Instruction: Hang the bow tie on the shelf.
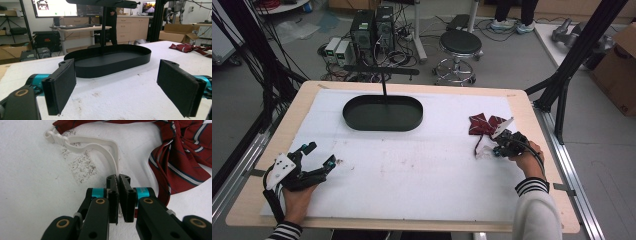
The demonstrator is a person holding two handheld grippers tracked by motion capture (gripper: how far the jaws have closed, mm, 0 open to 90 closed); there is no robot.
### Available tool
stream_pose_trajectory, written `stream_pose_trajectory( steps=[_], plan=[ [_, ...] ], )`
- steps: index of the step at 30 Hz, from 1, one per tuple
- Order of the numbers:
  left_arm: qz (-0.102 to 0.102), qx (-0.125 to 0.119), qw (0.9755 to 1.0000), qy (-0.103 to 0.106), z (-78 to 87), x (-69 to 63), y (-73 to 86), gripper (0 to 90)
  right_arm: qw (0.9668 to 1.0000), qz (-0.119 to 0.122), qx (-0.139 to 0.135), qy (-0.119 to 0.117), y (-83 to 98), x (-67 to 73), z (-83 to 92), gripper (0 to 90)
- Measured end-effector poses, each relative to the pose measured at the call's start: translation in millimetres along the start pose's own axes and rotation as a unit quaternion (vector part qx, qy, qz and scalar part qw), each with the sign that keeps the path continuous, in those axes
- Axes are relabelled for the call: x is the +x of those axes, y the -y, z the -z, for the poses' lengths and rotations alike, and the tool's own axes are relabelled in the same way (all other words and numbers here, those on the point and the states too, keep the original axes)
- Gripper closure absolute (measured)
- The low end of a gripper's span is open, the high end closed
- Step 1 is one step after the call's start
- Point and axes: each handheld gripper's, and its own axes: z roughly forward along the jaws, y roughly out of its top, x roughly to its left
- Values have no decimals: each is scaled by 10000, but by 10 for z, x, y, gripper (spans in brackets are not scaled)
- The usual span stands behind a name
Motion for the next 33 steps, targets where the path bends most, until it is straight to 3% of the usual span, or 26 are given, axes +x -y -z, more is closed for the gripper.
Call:
stream_pose_trajectory(
  steps=[4, 9, 12, 14, 15, 16, 17, 18, 21, 22, 28, 29, 30, 33],
  plan=[
    [1, 2, 10000, 2, 0, 0, 0, 160, 9999, -6, -77, 70, 1, 5, 18, 873],
    [-3, 2, 10000, 0, 0, 0, 0, 160, 9984, -153, -525, 124, 1, 24, 106, 874],
    [-5, 2, 10000, 0, 0, 0, 0, 160, 9953, -272, -926, 128, -14, 34, 181, 874],
    [-6, 3, 10000, 0, 0, 0, -1, 161, 9898, -397, -1361, 113, -30, 40, 250, 873],
    [-7, 3, 10000, 0, 0, 0, -1, 160, 9867, -474, -1551, 93, -37, 44, 282, 874],
    [-7, 4, 10000, -1, 0, 0, -1, 160, 9786, -631, -1960, 55, -48, 45, 339, 874],
    [-8, 5, 10000, -2, 0, 0, -1, 160, 9786, -631, -1960, 55, -48, 45, 339, 874],
    [-5, 3, 10000, 0, 0, 0, -1, 161, 9755, -696, -2086, 57, -53, 48, 360, 874],
    [-5, 5, 10000, 1, 0, 0, -1, 160, 9611, -931, -2601, 60, -76, 60, 438, 874],
    [-7, 7, 10000, 0, -1, 0, -1, 160, 9574, -990, -2713, 43, -79, 59, 450, 874],
    [-4, 13, 10000, 1, -2, 2, -1, 160, 9281, -1322, -3481, -82, -130, 69, 548, 875],
    [-4, 11, 10000, 0, -2, 2, -1, 160, 9138, -1485, -3775, -189, -184, 79, 598, 875],
    [-5, 11, 10000, 0, -2, 1, -1, 160, 9138, -1485, -3775, -189, -184, 79, 598, 875],
    [-4, 8, 10000, 0, -1, 1, -1, 160, 9003, -1508, -4077, -233, -286, 104, 657, 876]
  ],
)
